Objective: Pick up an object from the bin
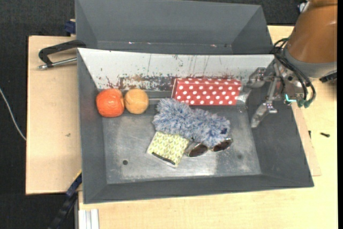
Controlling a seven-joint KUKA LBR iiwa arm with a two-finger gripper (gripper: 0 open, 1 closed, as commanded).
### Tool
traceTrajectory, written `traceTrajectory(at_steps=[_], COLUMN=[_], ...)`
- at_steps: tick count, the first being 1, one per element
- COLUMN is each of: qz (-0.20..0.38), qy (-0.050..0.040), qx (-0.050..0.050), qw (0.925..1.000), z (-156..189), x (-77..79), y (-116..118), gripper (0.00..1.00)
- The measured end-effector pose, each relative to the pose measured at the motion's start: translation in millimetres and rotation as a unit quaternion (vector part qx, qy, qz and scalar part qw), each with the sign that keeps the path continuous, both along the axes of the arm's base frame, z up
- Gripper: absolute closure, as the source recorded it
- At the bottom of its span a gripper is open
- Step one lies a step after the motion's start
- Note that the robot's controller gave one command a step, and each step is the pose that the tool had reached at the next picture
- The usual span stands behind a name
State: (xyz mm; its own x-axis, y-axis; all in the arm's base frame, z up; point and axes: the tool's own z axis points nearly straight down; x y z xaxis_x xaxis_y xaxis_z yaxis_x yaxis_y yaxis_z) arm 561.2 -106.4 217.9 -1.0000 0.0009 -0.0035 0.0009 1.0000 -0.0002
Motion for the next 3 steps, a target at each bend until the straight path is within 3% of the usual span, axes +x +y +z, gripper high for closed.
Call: traceTrajectory(at_steps=[1, 2, 3], qz=[0.000, 0.086, 0.086], qy=[-0.0001, -0.0028, -0.0028], qx=[0.000, -0.001, -0.001], qw=[1.0000, 0.9963, 0.9963], z=[0, -144, -144], x=[0.1, 3.0, 3.0], y=[0, 9, 9], gripper=[0.00, 1.00, 1.00])
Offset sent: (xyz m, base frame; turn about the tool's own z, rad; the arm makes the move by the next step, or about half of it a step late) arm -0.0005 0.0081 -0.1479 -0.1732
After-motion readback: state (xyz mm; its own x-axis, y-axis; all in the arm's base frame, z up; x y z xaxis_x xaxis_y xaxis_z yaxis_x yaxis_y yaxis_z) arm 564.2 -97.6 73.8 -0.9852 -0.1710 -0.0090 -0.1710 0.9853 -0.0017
